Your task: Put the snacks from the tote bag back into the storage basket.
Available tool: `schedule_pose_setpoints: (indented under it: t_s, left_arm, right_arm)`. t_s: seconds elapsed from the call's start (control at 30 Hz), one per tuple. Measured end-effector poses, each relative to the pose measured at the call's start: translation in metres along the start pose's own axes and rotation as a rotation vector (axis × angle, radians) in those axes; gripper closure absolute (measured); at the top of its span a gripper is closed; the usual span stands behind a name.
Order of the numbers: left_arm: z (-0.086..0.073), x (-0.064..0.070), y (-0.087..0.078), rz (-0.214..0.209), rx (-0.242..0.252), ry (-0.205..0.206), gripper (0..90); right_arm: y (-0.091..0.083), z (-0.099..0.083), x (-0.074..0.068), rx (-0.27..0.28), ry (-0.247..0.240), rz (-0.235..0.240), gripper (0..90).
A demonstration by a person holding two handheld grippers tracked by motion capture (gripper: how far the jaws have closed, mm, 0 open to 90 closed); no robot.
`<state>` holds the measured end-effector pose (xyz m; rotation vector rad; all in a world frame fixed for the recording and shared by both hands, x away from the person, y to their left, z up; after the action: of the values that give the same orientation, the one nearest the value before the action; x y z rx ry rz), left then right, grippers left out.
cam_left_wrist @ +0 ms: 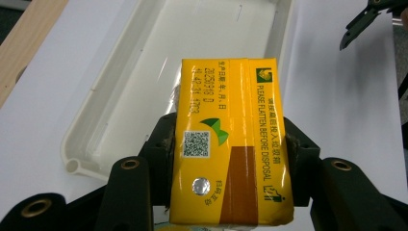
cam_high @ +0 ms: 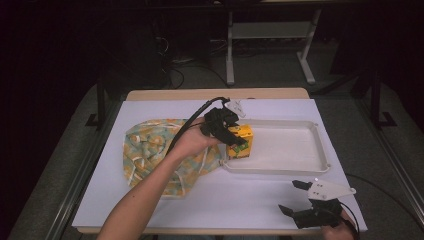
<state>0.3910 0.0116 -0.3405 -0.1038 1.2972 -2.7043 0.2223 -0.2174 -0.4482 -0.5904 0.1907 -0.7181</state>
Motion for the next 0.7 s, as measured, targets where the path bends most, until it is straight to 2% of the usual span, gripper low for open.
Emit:
schedule_pose_setpoints:
  t_s: [0.23, 0.47, 0.57, 0.63, 0.7]
  left_arm:
    - [0.002, 0.000, 0.007, -0.011, -0.003, 0.015, 50.0]
    - [0.003, 0.000, 0.012, -0.025, 0.012, 0.002, 49.9]
    - [0.002, -0.002, 0.015, -0.021, -0.010, 0.013, 49.9]
    - [0.001, -0.002, 0.017, -0.015, -0.013, 0.000, 49.9]
    - [0.000, -0.004, 0.018, -0.008, -0.031, 0.002, 49.9]
  right_arm:
    - [0.000, 0.000, 0.000, 0.001, 0.000, 0.000, 13.5]
    - [-0.001, 0.000, 0.000, 0.000, -0.003, 0.001, 13.5]
    - [-0.001, 0.000, 0.000, 0.003, -0.001, 0.001, 13.4]
    - [-0.001, 0.000, 0.000, 0.004, -0.004, 0.002, 13.4]
    - [0.000, 0.000, 0.000, 0.006, -0.007, 0.001, 13.4]
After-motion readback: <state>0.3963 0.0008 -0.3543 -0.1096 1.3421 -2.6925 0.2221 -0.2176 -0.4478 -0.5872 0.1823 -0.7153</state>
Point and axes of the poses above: each handheld gripper's, and its own axes: y roughly forward along the jaws, z roughly out of its top, x roughly to its right, the point moved 4 cm from there along y, roughly forward along the jaws, and after that the axes turned 3 degrees about -z, right-handed, at the moved point
